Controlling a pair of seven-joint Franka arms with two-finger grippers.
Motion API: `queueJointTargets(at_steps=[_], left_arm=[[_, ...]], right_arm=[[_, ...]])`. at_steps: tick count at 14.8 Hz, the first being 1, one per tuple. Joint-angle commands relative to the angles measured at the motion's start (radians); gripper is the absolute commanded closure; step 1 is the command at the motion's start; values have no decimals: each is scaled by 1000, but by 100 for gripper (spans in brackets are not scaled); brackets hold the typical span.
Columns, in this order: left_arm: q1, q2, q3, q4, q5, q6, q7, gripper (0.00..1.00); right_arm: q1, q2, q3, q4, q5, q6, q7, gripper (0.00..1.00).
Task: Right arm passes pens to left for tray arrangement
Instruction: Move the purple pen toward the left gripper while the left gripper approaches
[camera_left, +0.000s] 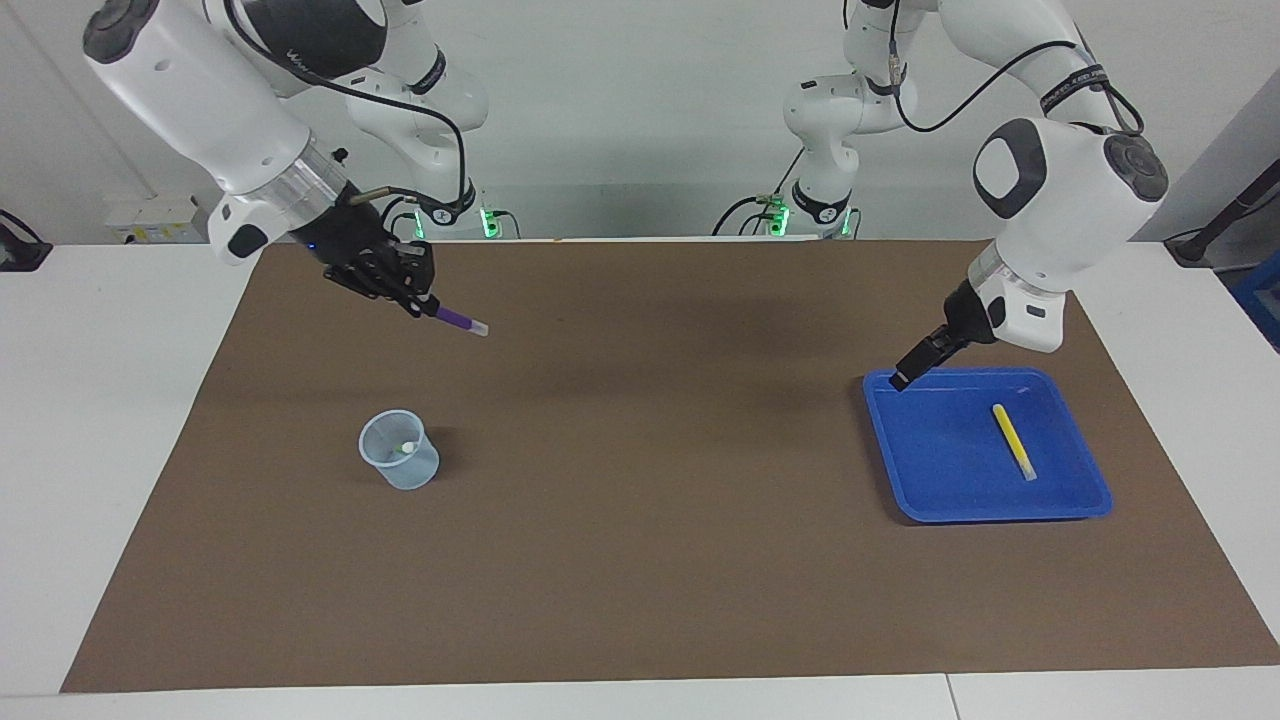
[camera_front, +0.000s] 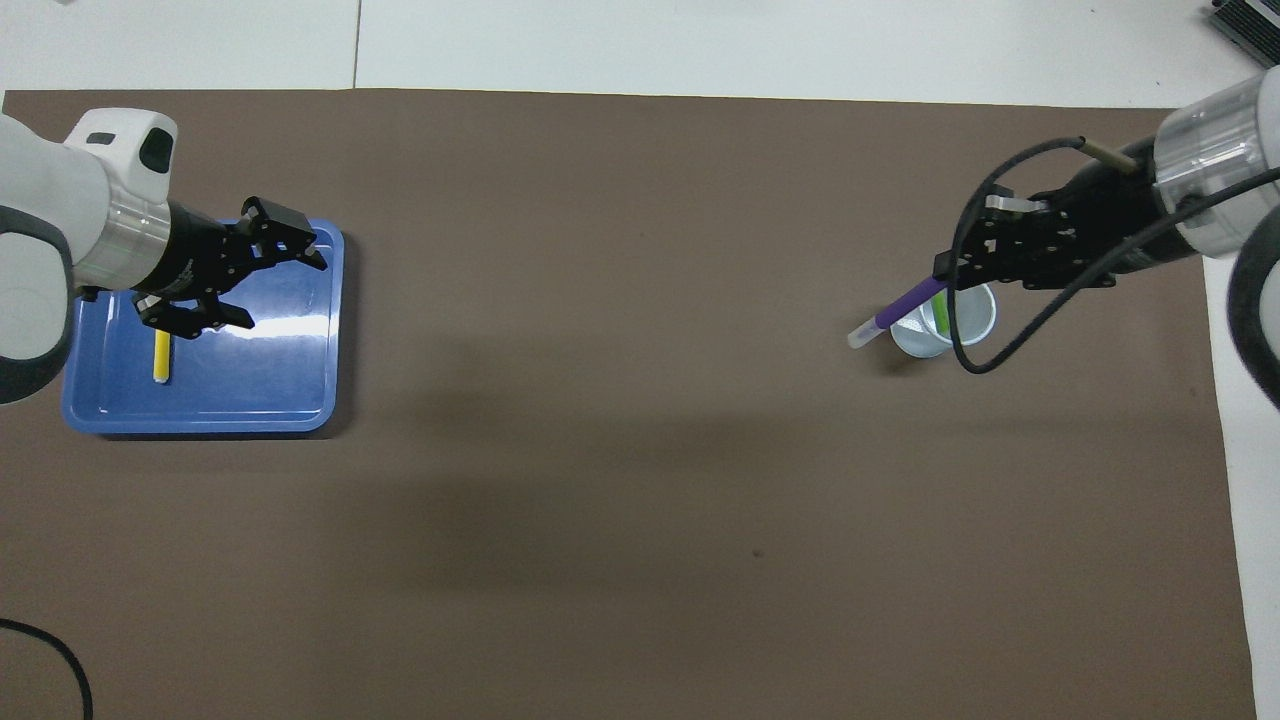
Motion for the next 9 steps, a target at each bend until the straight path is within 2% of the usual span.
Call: queueJointTargets(at_steps=[1,6,9], left_arm=[[-19,-12,-64,18,-26,-21,-247,0],[-19,-17,-197,47,-61,-12,-658,0],[-71,-24,-224,52,-73,28,-1049,0]], right_arm=[[54,-20,2,-94,79,148,181,98],[158,-17,2,-172,159,362,398,98],[223,-6,2,-209,173,491,505,98]])
